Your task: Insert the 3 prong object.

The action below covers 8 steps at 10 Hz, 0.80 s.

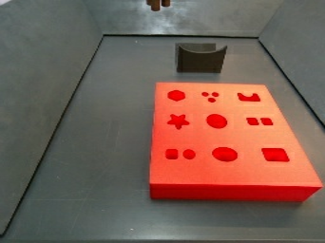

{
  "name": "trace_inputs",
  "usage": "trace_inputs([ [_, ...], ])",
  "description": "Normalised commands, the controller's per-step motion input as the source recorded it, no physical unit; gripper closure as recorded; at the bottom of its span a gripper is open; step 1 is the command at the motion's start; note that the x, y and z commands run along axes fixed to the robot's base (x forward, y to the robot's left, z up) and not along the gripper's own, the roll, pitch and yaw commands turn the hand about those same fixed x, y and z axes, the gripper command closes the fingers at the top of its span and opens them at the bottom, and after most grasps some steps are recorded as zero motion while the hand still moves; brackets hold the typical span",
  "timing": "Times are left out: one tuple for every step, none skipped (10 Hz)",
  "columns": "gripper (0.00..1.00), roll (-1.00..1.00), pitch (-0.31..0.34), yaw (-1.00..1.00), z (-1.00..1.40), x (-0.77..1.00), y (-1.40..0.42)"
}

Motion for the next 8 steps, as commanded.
trace_inputs([
  [1.0, 0.0, -0.056, 0.09, -0.22, 0.29, 0.02],
  [1.0, -0.13, -0.271, 0.24, -0.35, 0.68, 0.17],
  [1.0, -0.17, -0.303, 0.31, -0.41, 0.58, 0.16],
  [1.0, -0.19, -0.303, 0.26, -0.44, 0.63, 0.12],
  [1.0, -0.17, -0.313, 0.22, -0.4, 0.67, 0.05],
  [1.0, -0.13, -0.294, 0.26, -0.32, 0.65, 0.0],
  [1.0, -0.1, -0.26, 0.29, -0.25, 0.65, 0.0],
  [1.0, -0.08, -0.217, 0.29, -0.21, 0.71, 0.0],
])
